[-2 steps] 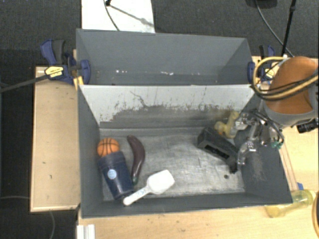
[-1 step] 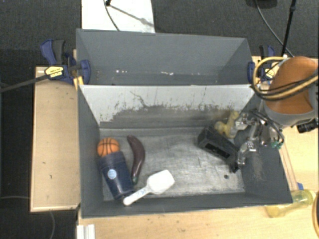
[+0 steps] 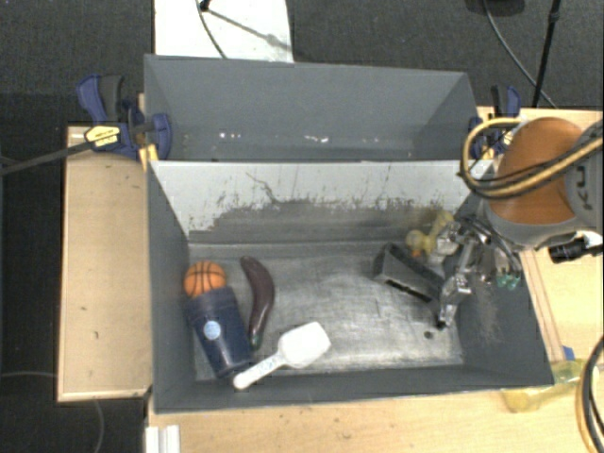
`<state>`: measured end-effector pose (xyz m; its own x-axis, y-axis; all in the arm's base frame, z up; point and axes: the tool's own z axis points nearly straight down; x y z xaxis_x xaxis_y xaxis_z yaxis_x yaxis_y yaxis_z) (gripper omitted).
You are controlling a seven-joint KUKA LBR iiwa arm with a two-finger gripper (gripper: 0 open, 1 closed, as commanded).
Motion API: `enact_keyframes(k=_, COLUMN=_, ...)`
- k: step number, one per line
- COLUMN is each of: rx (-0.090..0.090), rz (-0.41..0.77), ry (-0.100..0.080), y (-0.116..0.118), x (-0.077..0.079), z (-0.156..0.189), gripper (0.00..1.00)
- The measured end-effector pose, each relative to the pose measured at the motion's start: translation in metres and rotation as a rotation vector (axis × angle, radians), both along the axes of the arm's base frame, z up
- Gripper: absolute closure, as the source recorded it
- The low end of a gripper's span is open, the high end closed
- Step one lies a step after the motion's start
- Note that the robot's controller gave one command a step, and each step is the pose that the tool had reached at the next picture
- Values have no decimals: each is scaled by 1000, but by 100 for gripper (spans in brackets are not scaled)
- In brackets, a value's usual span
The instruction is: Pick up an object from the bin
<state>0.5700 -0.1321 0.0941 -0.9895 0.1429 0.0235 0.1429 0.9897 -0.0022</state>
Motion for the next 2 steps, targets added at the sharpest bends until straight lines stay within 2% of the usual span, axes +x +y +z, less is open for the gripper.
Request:
enact_keyframes(k=1, rx=-3, rz=-34, ry=-35, y=14, x=-9, z=-20, gripper=100)
enact_keyframes(k=2, rx=-3, rz=-33, ry=-35, y=14, x=-9, z=-20, gripper=100)
